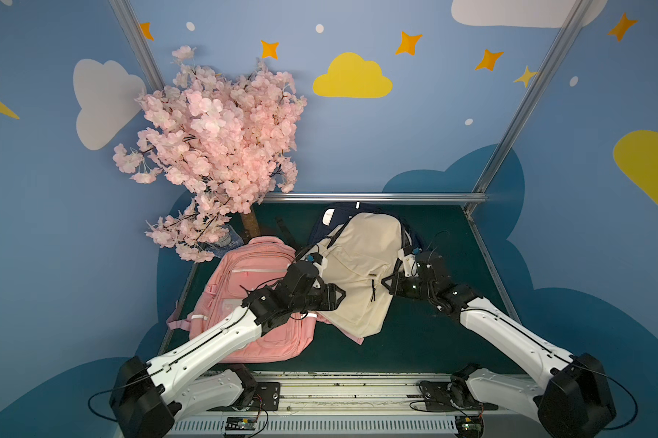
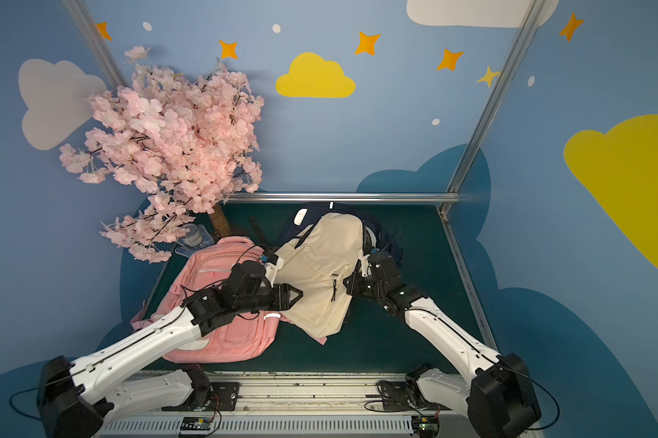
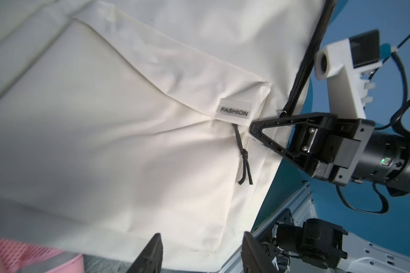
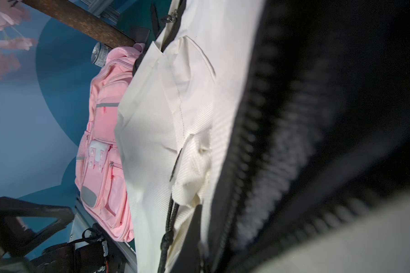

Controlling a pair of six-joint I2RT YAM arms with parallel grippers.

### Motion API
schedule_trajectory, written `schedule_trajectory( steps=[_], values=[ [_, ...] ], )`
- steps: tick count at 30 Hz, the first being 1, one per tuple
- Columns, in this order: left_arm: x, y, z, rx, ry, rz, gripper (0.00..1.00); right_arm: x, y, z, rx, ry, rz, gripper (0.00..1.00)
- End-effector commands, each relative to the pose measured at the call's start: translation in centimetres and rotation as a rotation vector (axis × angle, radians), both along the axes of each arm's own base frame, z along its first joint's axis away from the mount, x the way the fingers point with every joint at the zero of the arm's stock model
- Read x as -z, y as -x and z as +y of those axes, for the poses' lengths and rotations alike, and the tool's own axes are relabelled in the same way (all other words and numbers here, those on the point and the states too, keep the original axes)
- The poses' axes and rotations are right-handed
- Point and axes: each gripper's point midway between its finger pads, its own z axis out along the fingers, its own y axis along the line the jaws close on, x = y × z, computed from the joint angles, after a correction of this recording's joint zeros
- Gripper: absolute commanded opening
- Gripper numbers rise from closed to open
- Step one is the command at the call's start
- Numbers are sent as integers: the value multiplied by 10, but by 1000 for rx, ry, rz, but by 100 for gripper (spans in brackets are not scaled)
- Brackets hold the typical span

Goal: Zip up the backpack
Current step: Zip the zipper on the backpack.

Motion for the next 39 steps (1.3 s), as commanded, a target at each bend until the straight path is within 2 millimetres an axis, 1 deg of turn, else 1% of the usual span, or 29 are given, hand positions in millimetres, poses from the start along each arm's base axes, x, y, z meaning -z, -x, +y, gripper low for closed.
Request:
schedule_trajectory(
  steps=[1,3,6,8,11,13,15,21,24,26,31,34,35,39],
  values=[
    [-22,-8,-37,112,57,-101,56,-34,6,15,-81,-75,-107,0],
    [-21,-11,-54,152,60,-104,56,-42,8,19,-98,-87,-129,0],
    [-17,-16,-74,193,56,-106,56,-45,11,24,-115,-80,-135,0],
    [-10,-23,-81,187,45,-88,54,-44,12,25,-118,-76,-138,0],
    [2,-31,-83,166,23,-65,50,-44,13,26,-119,-75,-140,0],
    [12,-37,-81,146,-4,-56,46,-45,14,26,-119,-74,-143,0],
    [17,-39,-78,136,-20,-47,42,-44,14,25,-118,-68,-143,0],
    [28,-43,-72,122,-33,-33,32,-42,15,24,-118,-57,-147,0],
    [35,-44,-71,117,-48,-14,24,-42,14,25,-119,-58,-147,0],
    [38,-45,-70,118,-53,-4,19,-43,14,25,-118,-58,-148,0],
    [41,-45,-73,134,-48,1,11,-41,13,25,-115,-52,-145,0],
    [43,-46,-71,128,-58,5,4,-40,13,24,-110,-42,-148,0],
    [44,-46,-69,125,-60,6,3,-40,12,22,-104,-37,-148,0],
    [43,-49,-61,104,-69,2,3,-37,8,13,-65,7,-169,0]
  ],
)
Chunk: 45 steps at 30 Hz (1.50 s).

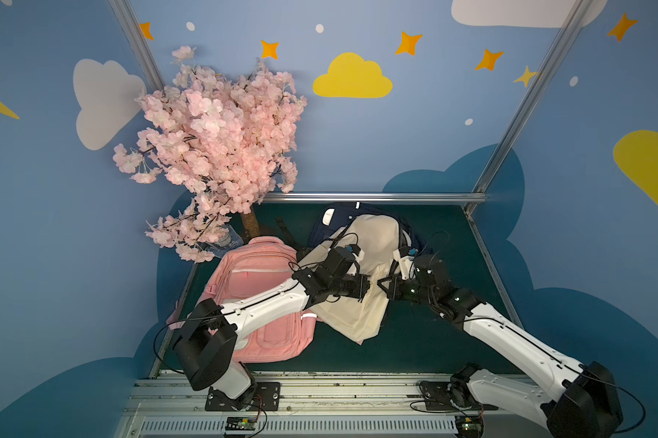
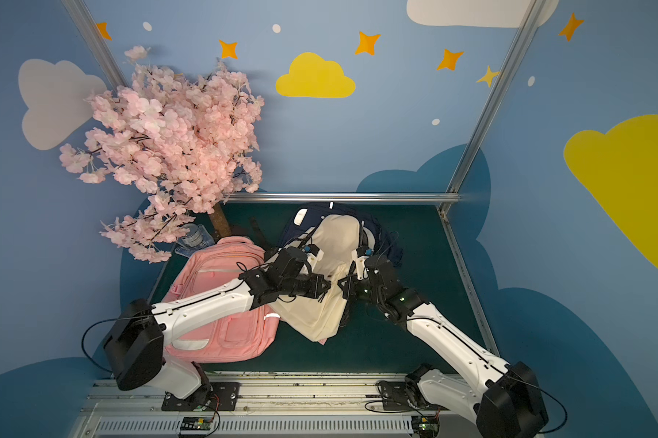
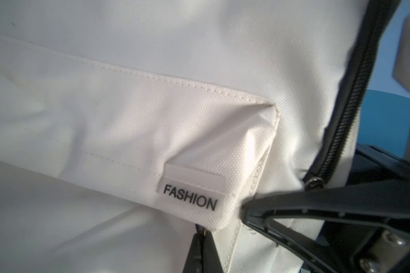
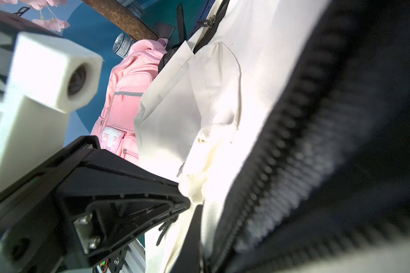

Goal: Zip up the backpack
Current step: Zip the zipper on the backpack.

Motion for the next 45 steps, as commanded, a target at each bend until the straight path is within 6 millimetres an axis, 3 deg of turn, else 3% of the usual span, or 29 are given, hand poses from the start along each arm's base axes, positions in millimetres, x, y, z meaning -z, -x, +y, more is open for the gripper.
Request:
schedule_trajectory(
  steps=[1,8,19,27,34,38,45],
  values=[
    [8,-5,15,-32,-45,-1,2,-24,-6,-3,12,-2,-101,0],
    [3,-9,28,-54,-51,-15,3,-21,-5,-17,57,35,-139,0],
    [10,-17,29,-63,-58,-8,2,-30,7,4,-39,-13,-152,0],
    [39,-42,56,-160,-109,64,3,-63,26,10,-126,-106,-248,0],
    [48,-51,64,-177,-148,66,3,-66,32,2,-117,-111,-282,0],
    [54,-57,86,-233,-179,78,3,-67,31,-6,-89,-83,-302,0],
    [47,-63,142,-357,-212,58,3,-64,21,-47,67,34,-328,0]
  ],
)
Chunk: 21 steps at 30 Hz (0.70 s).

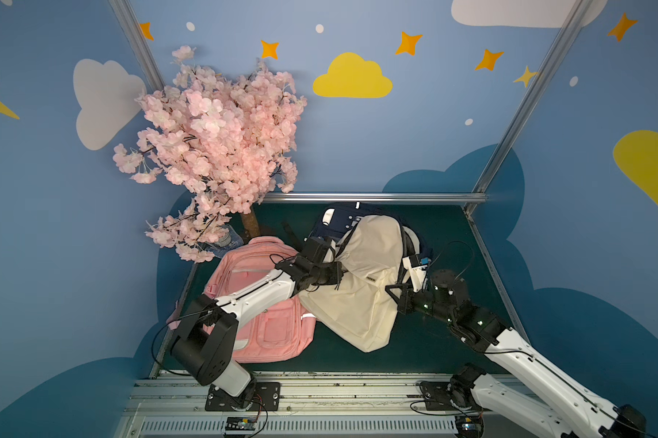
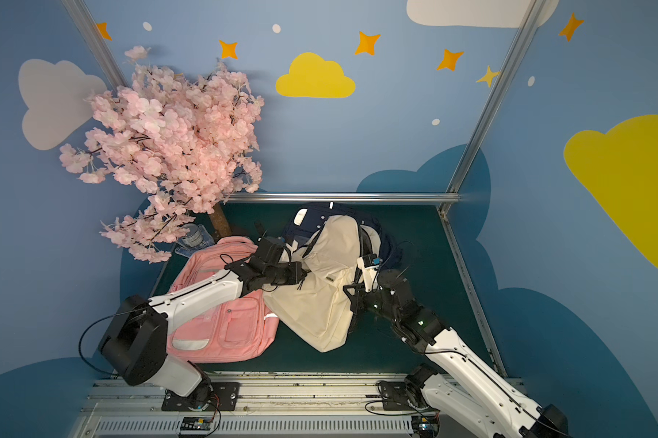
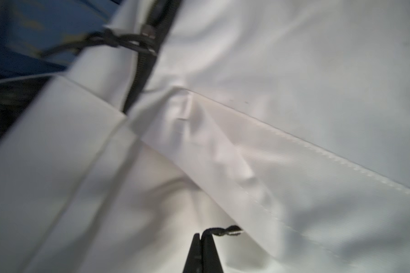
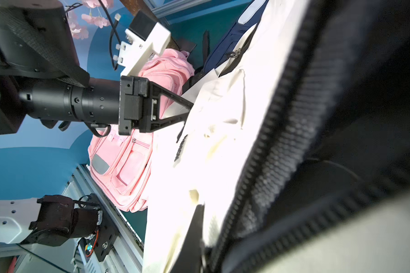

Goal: Zip up the backpack
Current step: Zip the zipper on the backpack.

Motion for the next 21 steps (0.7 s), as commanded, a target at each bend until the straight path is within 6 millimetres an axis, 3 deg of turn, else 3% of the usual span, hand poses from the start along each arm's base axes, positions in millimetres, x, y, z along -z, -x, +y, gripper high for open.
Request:
schedule_trajectory(
  steps=[1,5,15,21],
  values=[
    [14,-1,50,-114,-125,18,3,-28,-14,-25,106,15,-109,0],
    [7,0,69,-147,-142,-5,3,-29,-18,-38,147,7,-95,0],
    [-29,13,83,-169,-133,-90,3,-32,-32,-52,211,32,-84,0],
    [-47,25,100,-223,-105,-142,2,-36,-46,-82,339,43,-81,0]
  ],
)
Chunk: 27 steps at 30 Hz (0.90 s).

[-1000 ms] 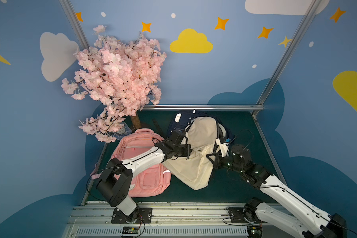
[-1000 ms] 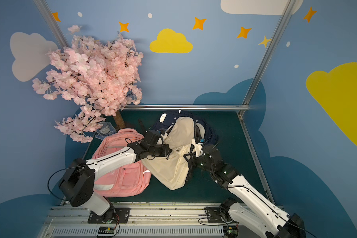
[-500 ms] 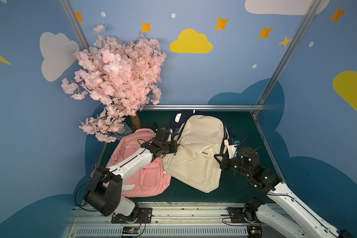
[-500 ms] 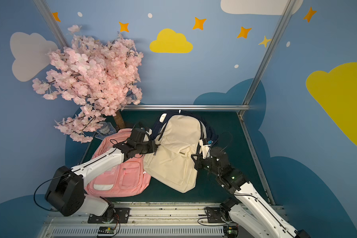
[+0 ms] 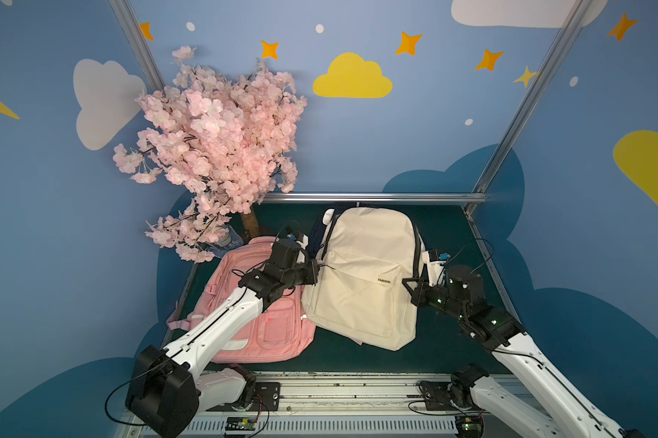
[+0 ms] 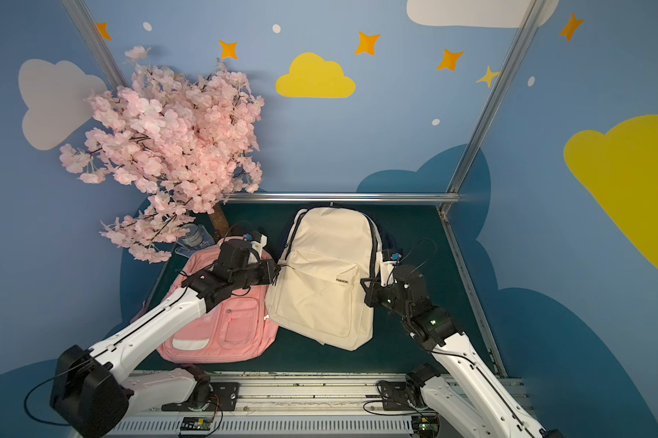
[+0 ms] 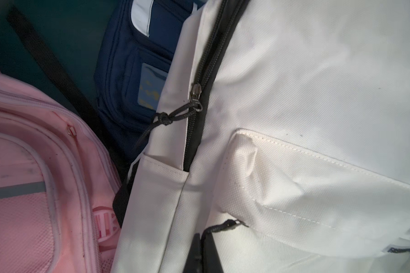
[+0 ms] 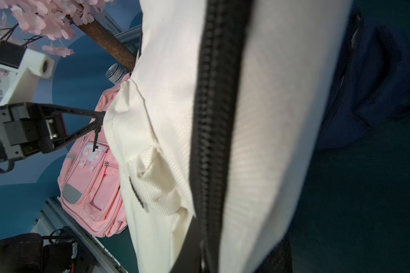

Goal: Zip up the backpack
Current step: Zip the zipper on the backpack.

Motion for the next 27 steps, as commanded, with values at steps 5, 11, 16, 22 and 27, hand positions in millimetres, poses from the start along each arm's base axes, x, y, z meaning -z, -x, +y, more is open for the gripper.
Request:
schedule_trajectory(
  steps=[5,11,16,22,27],
  values=[
    [9,14,49,-162,-70,26,2,-35,-22,-27,122,-33,-81,0],
    [4,39,61,-214,-14,-35,2,-5,-25,-3,13,-60,11,0],
    [54,53,50,-193,3,102,2,59,-43,-4,77,-17,161,0],
    [93,62,51,-203,-45,187,2,107,-55,-12,133,46,317,0],
    [106,61,43,-155,-69,245,9,118,-56,-20,153,88,423,18]
  ],
)
